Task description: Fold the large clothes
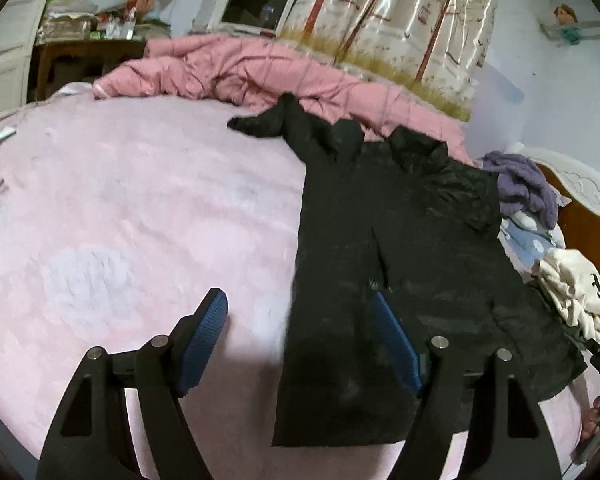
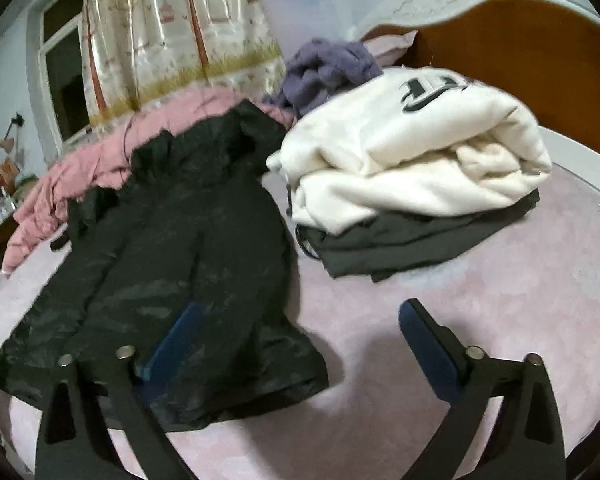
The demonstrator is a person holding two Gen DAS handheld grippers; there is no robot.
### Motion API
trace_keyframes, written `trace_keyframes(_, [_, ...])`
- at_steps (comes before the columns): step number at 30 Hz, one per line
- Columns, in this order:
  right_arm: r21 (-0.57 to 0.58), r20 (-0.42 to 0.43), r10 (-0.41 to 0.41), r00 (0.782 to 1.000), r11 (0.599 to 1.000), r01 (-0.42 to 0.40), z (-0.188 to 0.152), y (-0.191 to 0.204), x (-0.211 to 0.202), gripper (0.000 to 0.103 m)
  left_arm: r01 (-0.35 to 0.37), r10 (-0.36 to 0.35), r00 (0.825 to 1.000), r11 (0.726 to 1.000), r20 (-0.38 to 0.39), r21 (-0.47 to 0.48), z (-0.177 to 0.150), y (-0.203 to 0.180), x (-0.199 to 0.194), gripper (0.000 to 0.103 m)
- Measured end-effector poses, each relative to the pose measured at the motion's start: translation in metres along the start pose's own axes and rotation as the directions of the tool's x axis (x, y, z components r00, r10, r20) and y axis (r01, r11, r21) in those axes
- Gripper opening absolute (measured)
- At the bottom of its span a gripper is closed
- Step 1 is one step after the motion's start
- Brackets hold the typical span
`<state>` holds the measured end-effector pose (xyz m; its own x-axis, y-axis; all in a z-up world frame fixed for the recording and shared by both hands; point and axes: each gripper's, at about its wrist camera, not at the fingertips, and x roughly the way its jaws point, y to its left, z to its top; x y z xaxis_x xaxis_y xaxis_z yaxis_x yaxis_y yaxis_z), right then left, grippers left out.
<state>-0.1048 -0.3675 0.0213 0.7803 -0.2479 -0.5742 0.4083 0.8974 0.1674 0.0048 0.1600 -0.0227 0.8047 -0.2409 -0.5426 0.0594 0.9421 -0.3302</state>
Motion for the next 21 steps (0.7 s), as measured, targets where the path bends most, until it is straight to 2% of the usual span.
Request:
trace_keyframes(3, [-0.038, -0.036, 0.011, 0.999, 0.999, -0.013, -0.004, 0.009, 0.006, 0.095, 0.016, -0.012, 0.998, 0.998, -0.058, 0.057, -0.015, -0.011, 0.010, 0.073])
trace_keyframes(4, [-0.037, -0.048, 0.027, 0.998, 0.999, -0.029, -0.006, 0.008, 0.009, 0.089, 0.006, -0.001, 0.997, 0.997, -0.075, 0.077, -0.020, -0.015, 0.014, 0.073])
trace_keyframes(6, [-0.012, -0.077, 0.062, 0.995, 0.998, -0.063, -0.009, 0.002, 0.013, 0.078, -0.072, 0.080, 0.994, 0.992, -0.079, 0.099, -0.026, -0.021, 0.021, 0.073])
trace_keyframes(7, [0.017, -0.106, 0.106, 0.989, 0.994, -0.105, -0.010, -0.003, 0.018, 0.067, -0.102, 0.111, 0.991, 0.987, -0.069, 0.124, -0.028, -0.026, 0.023, 0.073])
trace_keyframes(8, [0.035, -0.118, 0.130, 0.985, 0.991, -0.127, -0.012, -0.005, 0.020, 0.060, -0.115, 0.126, 0.990, 0.981, -0.060, 0.159, -0.031, -0.031, 0.023, 0.073])
trace_keyframes(9, [0.057, -0.127, 0.144, 0.981, 0.989, -0.138, -0.013, -0.008, 0.021, 0.059, -0.114, 0.128, 0.990, 0.976, -0.064, 0.187, -0.032, -0.036, 0.025, 0.070])
trace_keyframes(11, [0.076, -0.145, 0.141, 0.979, 0.989, -0.131, -0.016, -0.010, 0.021, 0.057, -0.112, 0.132, 0.988, 0.969, -0.078, 0.220, -0.036, -0.039, 0.025, 0.058])
trace_keyframes(12, [0.079, -0.161, 0.146, 0.976, 0.988, -0.135, -0.017, -0.011, 0.023, 0.057, -0.106, 0.128, 0.988, 0.966, -0.082, 0.237, -0.038, -0.041, 0.024, 0.042])
trace_keyframes(13, [0.078, -0.187, 0.156, 0.970, 0.987, -0.143, -0.018, -0.009, 0.027, 0.057, -0.103, 0.129, 0.988, 0.961, -0.083, 0.257, -0.039, -0.045, 0.024, 0.034])
trace_keyframes(14, [0.077, -0.224, 0.169, 0.960, 0.985, -0.155, -0.020, -0.008, 0.032, 0.057, -0.112, 0.136, 0.988, 0.957, -0.075, 0.269, -0.039, -0.046, 0.022, 0.030])
trace_keyframes(15, [0.078, -0.249, 0.176, 0.952, 0.984, -0.162, -0.020, -0.007, 0.037, 0.057, -0.104, 0.126, 0.990, 0.958, -0.064, 0.265, -0.039, -0.046, 0.020, 0.016])
trace_keyframes(16, [0.081, -0.240, 0.174, 0.955, 0.984, -0.158, -0.019, -0.007, 0.036, 0.050, -0.067, 0.084, 0.994, 0.967, -0.063, 0.244, -0.039, -0.044, 0.016, 0.008])
trace_keyframes(17, [0.083, -0.223, 0.177, 0.959, 0.983, -0.162, -0.019, -0.007, 0.034, 0.031, -0.042, 0.056, 0.997, 0.975, -0.057, 0.220, -0.038, -0.043, 0.013, 0.007])
trace_keyframes(18, [0.076, -0.209, 0.185, 0.960, 0.982, -0.173, -0.018, -0.005, 0.032, 0.020, -0.038, 0.048, 0.998, 0.978, -0.045, 0.206, -0.035, -0.042, 0.009, 0.006])
trace_keyframes(19, [0.061, -0.200, 0.183, 0.963, 0.983, -0.174, -0.019, -0.002, 0.030, 0.003, -0.039, 0.046, 0.999, 0.978, -0.028, 0.205, -0.033, -0.045, 0.004, 0.005])
trace_keyframes(21, [0.007, -0.150, 0.144, 0.978, 0.989, -0.145, -0.019, 0.007, 0.020, 0.003, -0.050, 0.047, 0.999, 0.971, 0.021, 0.232, -0.028, -0.053, -0.010, 0.004])
